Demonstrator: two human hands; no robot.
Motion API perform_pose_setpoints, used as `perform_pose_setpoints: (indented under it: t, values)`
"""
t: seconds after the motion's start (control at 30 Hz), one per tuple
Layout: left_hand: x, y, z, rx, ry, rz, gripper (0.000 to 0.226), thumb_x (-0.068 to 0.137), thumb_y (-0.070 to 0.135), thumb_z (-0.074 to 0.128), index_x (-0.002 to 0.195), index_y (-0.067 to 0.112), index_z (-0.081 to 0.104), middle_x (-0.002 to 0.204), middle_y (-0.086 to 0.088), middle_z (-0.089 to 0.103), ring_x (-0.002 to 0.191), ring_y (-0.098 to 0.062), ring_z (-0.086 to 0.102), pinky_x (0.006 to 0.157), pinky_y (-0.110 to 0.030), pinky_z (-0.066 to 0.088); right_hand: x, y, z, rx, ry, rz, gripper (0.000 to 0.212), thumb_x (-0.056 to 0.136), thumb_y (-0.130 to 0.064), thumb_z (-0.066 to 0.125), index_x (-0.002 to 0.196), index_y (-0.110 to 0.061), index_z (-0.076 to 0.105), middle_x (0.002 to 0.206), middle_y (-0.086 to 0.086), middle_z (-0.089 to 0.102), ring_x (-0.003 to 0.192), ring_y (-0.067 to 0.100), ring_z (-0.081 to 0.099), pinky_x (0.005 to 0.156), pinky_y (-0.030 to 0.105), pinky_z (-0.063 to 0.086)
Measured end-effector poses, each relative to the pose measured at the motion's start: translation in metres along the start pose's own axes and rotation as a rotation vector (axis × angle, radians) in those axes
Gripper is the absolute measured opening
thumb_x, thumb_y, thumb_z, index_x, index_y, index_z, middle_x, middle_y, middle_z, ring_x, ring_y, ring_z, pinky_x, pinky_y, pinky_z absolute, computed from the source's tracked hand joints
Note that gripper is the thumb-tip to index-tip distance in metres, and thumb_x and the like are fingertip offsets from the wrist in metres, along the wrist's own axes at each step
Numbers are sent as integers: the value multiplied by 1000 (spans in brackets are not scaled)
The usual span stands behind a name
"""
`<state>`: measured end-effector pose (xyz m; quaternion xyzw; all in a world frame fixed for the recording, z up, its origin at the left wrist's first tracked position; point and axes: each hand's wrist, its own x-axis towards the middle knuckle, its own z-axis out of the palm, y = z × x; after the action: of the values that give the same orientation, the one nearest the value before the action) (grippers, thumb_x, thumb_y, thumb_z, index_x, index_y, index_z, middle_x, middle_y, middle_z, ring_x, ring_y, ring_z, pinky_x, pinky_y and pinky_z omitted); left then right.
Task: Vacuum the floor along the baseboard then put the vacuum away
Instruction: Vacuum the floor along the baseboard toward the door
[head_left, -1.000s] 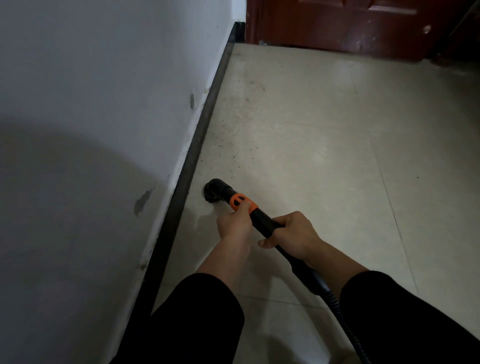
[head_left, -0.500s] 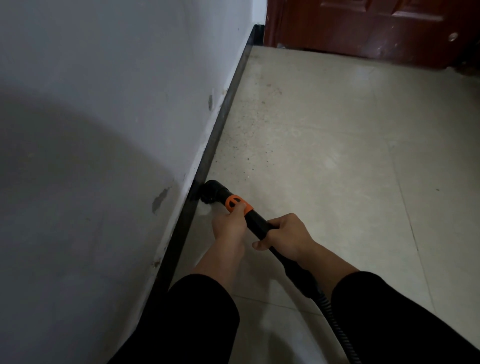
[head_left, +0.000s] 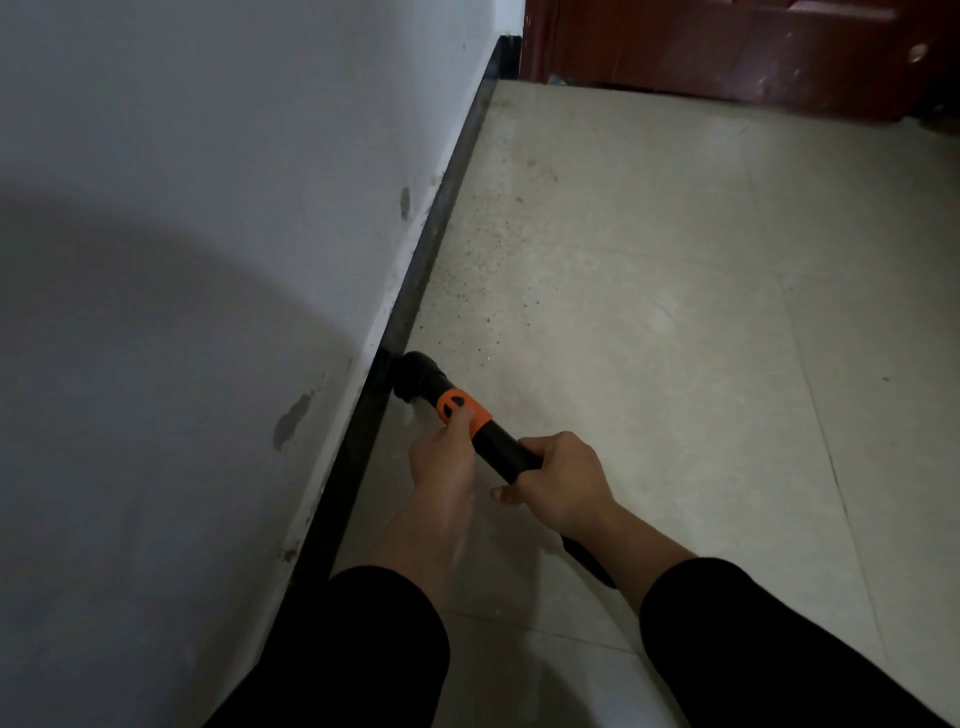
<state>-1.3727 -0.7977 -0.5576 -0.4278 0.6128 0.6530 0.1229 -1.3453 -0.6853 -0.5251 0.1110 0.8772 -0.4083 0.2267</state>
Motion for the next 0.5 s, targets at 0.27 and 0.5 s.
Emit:
perform_pose_setpoints:
  t: [0.27,0.5]
  values:
    - [15,4,9,-38,-75,17,22,91,37,61,82,18,63,99,-11,69,96,-24,65,95,-43,50,22,1,1,0,44,-36,28,71,-15,78,99,-16,73,75,5,64,71,20,61,54,21,40]
    - [30,10,10,-41,-128,40,21,94,36,59,87,17,64,104,-12,69,105,-27,64,98,-42,48,35,-5,5,1,79,-56,23,72,-17,77,93,-12,71,70,4,61,65,20,59,52,21,41]
